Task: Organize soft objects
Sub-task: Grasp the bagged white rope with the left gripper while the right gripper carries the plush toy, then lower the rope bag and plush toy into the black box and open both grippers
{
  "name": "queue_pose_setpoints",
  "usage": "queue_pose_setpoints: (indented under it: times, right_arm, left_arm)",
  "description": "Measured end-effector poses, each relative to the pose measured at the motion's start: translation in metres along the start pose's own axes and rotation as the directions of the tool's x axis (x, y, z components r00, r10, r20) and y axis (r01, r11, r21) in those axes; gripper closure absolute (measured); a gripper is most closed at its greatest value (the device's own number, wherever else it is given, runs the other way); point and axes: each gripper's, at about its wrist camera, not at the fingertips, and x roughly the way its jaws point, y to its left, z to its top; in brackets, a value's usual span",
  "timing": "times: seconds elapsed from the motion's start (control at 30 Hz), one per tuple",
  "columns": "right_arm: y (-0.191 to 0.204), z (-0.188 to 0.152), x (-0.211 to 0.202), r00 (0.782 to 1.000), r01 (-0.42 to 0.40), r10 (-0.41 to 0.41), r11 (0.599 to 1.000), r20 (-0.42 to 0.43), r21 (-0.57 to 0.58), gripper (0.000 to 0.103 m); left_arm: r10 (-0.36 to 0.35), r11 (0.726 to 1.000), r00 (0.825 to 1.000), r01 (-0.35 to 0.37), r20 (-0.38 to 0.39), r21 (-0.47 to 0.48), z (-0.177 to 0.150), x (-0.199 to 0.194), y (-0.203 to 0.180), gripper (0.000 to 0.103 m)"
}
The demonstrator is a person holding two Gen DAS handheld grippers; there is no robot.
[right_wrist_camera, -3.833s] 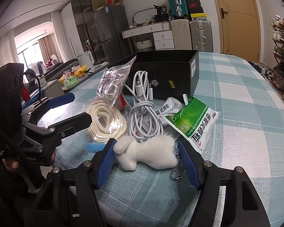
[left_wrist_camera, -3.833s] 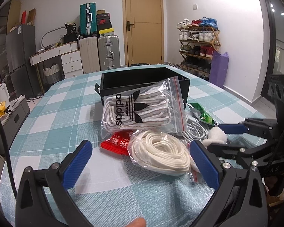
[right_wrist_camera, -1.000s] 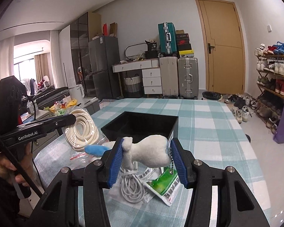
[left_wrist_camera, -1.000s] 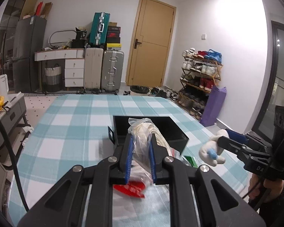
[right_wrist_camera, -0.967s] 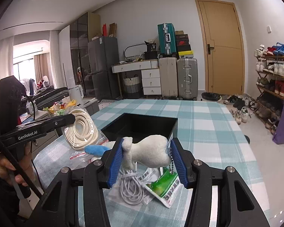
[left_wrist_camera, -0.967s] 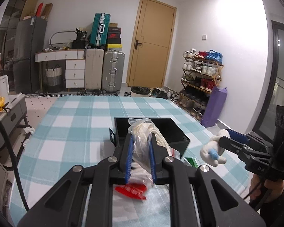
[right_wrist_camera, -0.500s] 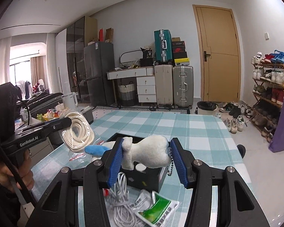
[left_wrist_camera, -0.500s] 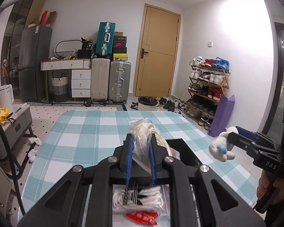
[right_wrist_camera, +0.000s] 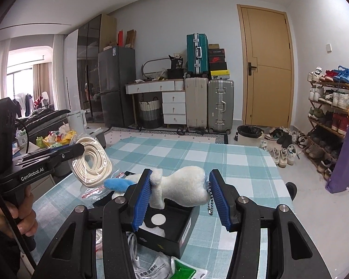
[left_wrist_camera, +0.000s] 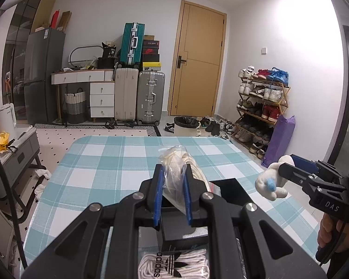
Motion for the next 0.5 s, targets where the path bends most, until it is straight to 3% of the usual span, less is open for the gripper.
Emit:
queue_pose_setpoints:
  times: [0.5]
  right_arm:
    - [0.006,-0.015,0.072,0.994,0.025,-0.033,0.997,-0.101,-0.079,0.052]
  left_arm:
    - [0.014,1.0,0.997,-0.012,-0.081,0.028,-0.006,0.048,-0.007,0.089]
